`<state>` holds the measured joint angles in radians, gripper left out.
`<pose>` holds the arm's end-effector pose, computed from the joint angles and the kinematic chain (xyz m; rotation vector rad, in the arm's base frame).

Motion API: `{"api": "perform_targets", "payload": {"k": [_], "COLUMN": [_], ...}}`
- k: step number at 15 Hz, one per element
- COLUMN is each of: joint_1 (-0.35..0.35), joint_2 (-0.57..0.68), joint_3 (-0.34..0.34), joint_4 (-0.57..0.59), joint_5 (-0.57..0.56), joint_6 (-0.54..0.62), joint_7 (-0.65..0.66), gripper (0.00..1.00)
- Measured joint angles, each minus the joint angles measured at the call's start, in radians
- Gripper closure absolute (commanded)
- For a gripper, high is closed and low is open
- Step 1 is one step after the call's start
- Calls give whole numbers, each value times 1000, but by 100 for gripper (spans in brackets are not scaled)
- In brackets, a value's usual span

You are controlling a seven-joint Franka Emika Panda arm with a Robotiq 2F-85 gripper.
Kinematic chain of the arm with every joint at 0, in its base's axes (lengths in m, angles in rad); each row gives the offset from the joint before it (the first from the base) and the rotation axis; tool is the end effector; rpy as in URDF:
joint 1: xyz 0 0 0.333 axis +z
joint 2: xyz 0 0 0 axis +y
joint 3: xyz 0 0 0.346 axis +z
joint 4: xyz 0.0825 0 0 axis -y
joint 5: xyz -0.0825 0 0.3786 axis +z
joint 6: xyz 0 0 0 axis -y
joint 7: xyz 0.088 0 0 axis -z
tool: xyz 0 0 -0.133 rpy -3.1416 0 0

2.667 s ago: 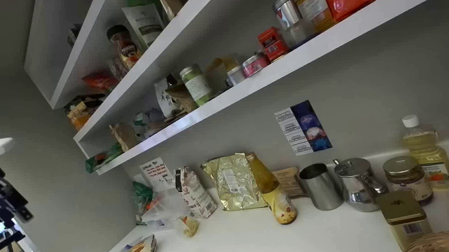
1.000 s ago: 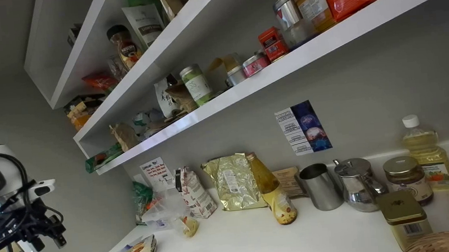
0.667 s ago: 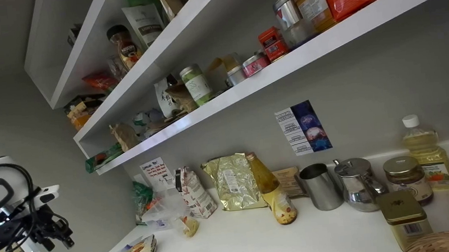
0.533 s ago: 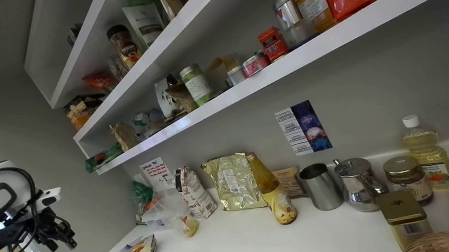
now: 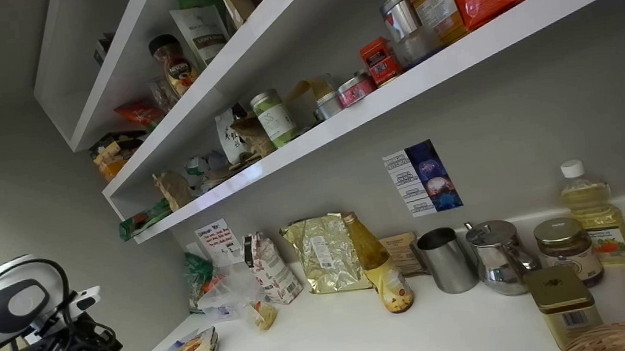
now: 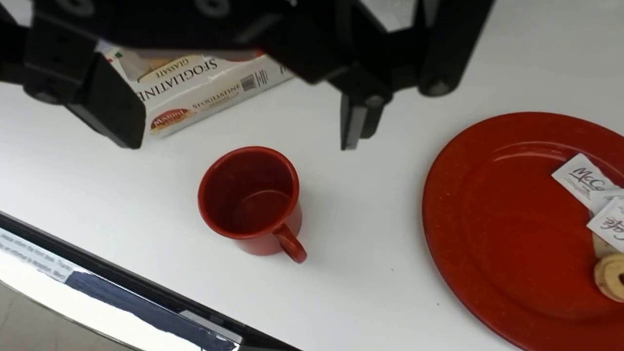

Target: Put the red mug on the red plate.

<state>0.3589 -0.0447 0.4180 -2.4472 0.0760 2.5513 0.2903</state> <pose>0.3492 0.3433 0.3377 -2.9692 -0.6445 -0.1683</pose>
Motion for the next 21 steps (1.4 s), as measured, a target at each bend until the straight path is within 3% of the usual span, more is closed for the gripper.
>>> {"api": "perform_targets", "payload": {"k": [4, 8, 15, 21], "joint_1": [0, 22, 80, 119], "joint_2": [128, 246, 409, 470], "joint_3": [-12, -55, -103, -111], "joint_4": [67, 169, 269, 304], "joint_5": [-157, -237, -234, -212], "joint_6": [0, -2, -6, -29], "joint_7": [90, 125, 125, 126], "gripper": [0, 0, 0, 0]}}
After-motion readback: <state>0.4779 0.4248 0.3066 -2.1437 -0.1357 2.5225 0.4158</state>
